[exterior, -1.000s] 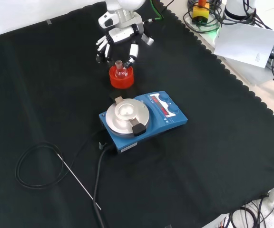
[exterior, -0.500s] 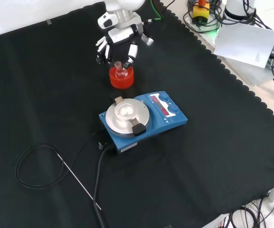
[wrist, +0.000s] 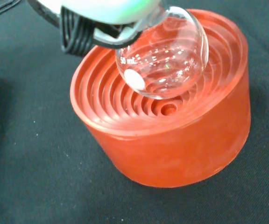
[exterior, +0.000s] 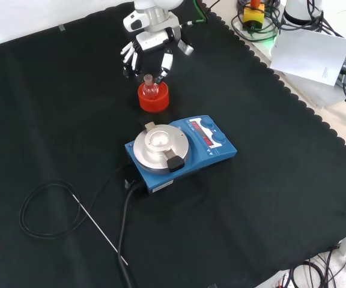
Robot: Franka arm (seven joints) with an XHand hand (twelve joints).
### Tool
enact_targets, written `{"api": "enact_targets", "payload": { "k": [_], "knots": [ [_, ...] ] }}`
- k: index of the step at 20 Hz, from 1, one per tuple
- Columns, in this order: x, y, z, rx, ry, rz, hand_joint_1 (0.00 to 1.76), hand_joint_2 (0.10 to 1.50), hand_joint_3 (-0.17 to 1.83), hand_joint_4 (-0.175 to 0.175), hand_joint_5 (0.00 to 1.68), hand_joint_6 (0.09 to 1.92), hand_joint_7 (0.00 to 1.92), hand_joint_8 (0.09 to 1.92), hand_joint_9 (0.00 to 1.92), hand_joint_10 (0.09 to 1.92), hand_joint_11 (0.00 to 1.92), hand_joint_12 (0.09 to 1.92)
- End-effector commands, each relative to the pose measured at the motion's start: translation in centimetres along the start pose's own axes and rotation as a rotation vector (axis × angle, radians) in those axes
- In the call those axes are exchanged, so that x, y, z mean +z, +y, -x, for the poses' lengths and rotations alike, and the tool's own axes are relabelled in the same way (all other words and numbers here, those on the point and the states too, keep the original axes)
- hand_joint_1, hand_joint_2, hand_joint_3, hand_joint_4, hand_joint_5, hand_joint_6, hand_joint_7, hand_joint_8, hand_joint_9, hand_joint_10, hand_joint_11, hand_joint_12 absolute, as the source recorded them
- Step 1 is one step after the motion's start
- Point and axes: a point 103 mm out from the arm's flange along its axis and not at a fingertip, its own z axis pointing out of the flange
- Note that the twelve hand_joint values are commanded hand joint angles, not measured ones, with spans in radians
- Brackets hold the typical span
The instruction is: Pick up the round-bottom flask.
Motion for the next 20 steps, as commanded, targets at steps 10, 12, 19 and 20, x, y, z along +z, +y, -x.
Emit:
{"api": "enact_targets", "payload": {
  "k": [10,12,19,20],
  "knots": [
    [-4.3,-1.5,-2.1,0.000,0.075,0.036,1.15,0.63,0.78,0.000,1.19,0.87,0.58,0.67,0.76,0.57,0.36,1.33],
    [-5.0,-1.9,-2.7,-0.003,0.078,0.039,1.15,0.63,0.79,-0.002,1.20,0.87,0.58,0.67,0.76,0.57,0.36,1.33],
    [-7.1,-2.8,-5.3,-0.026,0.058,0.046,1.15,0.63,0.79,-0.006,1.20,0.87,0.58,0.68,0.76,0.57,0.36,1.33],
    [-7.5,-2.9,-5.9,-0.034,0.057,0.043,1.15,0.63,0.79,-0.006,1.20,0.87,0.58,0.68,0.76,0.57,0.36,1.33]
  ]
}}
